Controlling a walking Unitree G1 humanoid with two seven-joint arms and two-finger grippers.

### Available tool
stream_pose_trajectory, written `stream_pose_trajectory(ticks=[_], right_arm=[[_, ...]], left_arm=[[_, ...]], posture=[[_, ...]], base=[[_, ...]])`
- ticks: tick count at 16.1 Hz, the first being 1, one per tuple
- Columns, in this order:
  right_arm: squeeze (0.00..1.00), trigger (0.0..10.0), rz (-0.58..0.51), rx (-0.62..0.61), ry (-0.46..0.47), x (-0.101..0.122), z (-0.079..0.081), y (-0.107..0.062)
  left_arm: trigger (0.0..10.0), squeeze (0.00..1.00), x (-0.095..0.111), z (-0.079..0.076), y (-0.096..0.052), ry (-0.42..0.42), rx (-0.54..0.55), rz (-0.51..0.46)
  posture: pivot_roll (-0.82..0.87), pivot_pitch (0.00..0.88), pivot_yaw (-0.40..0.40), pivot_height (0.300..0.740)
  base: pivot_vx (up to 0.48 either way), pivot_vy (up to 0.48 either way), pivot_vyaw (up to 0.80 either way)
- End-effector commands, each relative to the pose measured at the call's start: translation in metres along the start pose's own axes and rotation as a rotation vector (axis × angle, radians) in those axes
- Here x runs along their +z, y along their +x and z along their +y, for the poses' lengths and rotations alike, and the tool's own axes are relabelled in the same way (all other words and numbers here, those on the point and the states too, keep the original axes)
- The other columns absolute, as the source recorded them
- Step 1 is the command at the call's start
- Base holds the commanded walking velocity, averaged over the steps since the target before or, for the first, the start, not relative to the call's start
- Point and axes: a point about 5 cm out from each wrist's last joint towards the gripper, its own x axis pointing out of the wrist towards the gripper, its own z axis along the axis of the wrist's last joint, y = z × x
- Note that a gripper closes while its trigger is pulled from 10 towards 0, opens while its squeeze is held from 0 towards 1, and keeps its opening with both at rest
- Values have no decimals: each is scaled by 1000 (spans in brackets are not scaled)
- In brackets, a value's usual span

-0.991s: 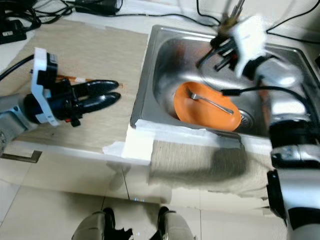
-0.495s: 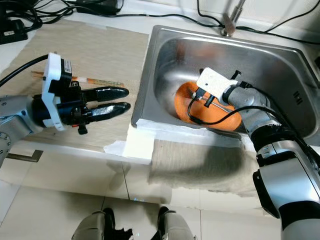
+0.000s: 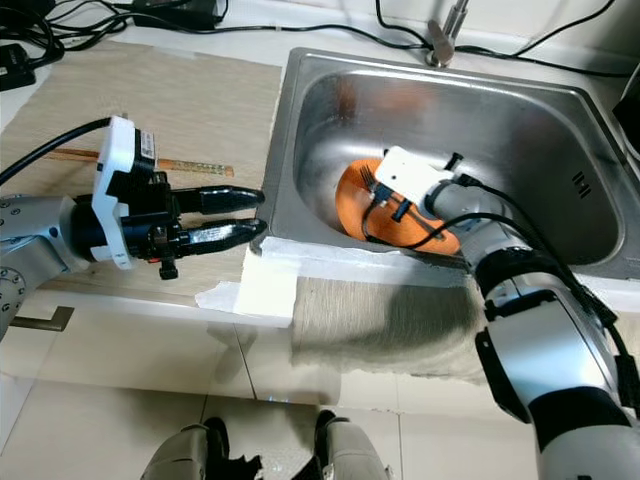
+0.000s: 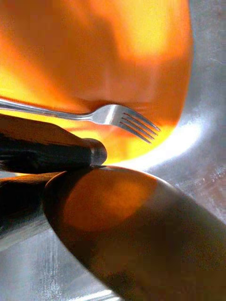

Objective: Kitchen organization

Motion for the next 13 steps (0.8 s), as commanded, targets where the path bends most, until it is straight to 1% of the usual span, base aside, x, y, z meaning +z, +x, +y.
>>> stream_pose_trajectory(ticks=[1,2,3,4,5,9,11,13], right_arm=[[220,10000,36,4,4,-7,0,-1],[220,10000,37,3,3,-7,0,-1],[804,10000,43,0,3,-6,-3,-1],[1000,10000,46,-1,3,-5,-4,-1],[1000,10000,50,-1,3,-5,-6,-1],[1000,10000,53,52,-13,-4,-2,0],[1000,10000,40,28,-30,0,-7,0],[1000,10000,4,4,-16,5,-15,-1]], left_arm=[[10000,0,6,-4,-2,17,-17,4],[10000,0,7,-4,-2,17,-15,6],[10000,0,10,-1,-5,13,-4,6],[10000,0,11,0,-5,11,-1,6],[10000,0,11,0,-7,15,4,13],[10000,0,10,1,-7,14,14,20],[10000,0,9,3,-8,12,23,24],[10000,0,9,5,-10,15,30,24]], posture=[[-138,300,-57,740],[-138,300,-57,740],[-128,327,-61,740],[-127,329,-61,740],[-123,337,-66,740],[-127,327,-73,740],[-130,317,-73,740],[-133,307,-68,740]], base=[[0,0,0],[0,0,0],[0,0,0],[0,0,0],[0,0,0],[0,0,0],[0,0,0],[0,0,0]])
